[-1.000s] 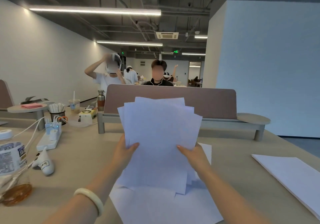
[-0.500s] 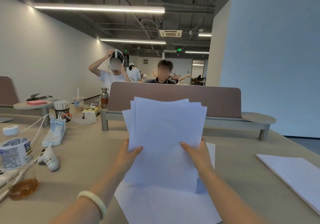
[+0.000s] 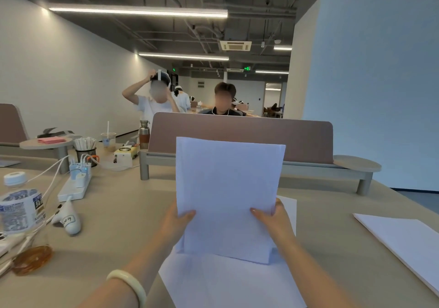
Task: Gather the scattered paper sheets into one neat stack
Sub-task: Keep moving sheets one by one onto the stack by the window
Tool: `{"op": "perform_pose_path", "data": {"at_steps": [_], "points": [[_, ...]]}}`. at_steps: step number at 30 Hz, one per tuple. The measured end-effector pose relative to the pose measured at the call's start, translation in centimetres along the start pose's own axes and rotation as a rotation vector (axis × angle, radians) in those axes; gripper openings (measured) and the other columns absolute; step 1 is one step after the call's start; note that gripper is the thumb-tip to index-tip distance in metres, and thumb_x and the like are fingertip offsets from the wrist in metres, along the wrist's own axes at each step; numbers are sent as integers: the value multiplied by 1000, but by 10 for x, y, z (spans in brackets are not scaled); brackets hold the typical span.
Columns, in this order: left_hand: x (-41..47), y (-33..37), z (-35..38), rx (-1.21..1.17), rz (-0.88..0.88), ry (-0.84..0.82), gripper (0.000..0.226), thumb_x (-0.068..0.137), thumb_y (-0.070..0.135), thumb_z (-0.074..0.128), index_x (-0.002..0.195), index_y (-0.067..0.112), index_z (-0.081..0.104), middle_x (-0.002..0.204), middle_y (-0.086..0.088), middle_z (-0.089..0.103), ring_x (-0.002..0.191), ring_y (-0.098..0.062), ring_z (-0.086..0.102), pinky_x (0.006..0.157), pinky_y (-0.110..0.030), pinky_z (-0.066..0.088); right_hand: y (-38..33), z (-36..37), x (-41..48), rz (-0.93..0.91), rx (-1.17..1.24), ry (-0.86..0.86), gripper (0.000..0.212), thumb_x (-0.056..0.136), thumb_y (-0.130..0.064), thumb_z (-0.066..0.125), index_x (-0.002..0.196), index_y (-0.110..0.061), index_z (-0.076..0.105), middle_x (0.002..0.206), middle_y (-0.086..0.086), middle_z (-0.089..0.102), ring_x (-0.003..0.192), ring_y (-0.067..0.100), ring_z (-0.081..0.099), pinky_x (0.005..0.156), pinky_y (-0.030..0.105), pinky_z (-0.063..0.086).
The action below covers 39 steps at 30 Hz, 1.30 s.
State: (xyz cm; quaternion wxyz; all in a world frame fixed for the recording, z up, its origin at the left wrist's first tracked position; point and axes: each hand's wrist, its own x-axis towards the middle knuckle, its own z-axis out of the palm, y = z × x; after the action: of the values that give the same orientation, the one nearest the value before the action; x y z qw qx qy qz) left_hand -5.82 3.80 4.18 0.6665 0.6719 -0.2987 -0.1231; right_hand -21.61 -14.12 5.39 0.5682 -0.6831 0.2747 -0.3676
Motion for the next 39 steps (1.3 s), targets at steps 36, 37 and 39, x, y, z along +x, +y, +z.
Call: {"op": "perform_pose_path", "data": {"at_steps": [36, 37, 39], "points": [[11, -18, 38, 93, -56, 108, 34, 100, 12, 36, 134, 14, 36, 130, -3, 49, 121, -25, 47, 104, -38, 37, 11, 24, 0, 19, -38, 57, 31, 94, -10, 46, 124, -14, 42, 111, 2, 55, 98, 20, 52, 83, 30, 40], [8, -24, 40, 111, -69, 105, 39, 100, 12, 35, 139, 13, 31, 136, -5, 46, 126, -26, 45, 108, -41, 35, 18, 25, -4, 34, -52, 52, 31, 94, -9, 45, 124, -13, 42, 112, 3, 56, 99, 20, 52, 83, 29, 40], [5, -32, 42, 120, -73, 120, 43, 100, 11, 34, 143, 11, 27, 139, -6, 44, 128, -26, 42, 108, -36, 32, 26, 27, -8, 52, -62, 58, 28, 95, -7, 41, 122, -13, 43, 112, 4, 56, 98, 20, 52, 82, 28, 38]]}}
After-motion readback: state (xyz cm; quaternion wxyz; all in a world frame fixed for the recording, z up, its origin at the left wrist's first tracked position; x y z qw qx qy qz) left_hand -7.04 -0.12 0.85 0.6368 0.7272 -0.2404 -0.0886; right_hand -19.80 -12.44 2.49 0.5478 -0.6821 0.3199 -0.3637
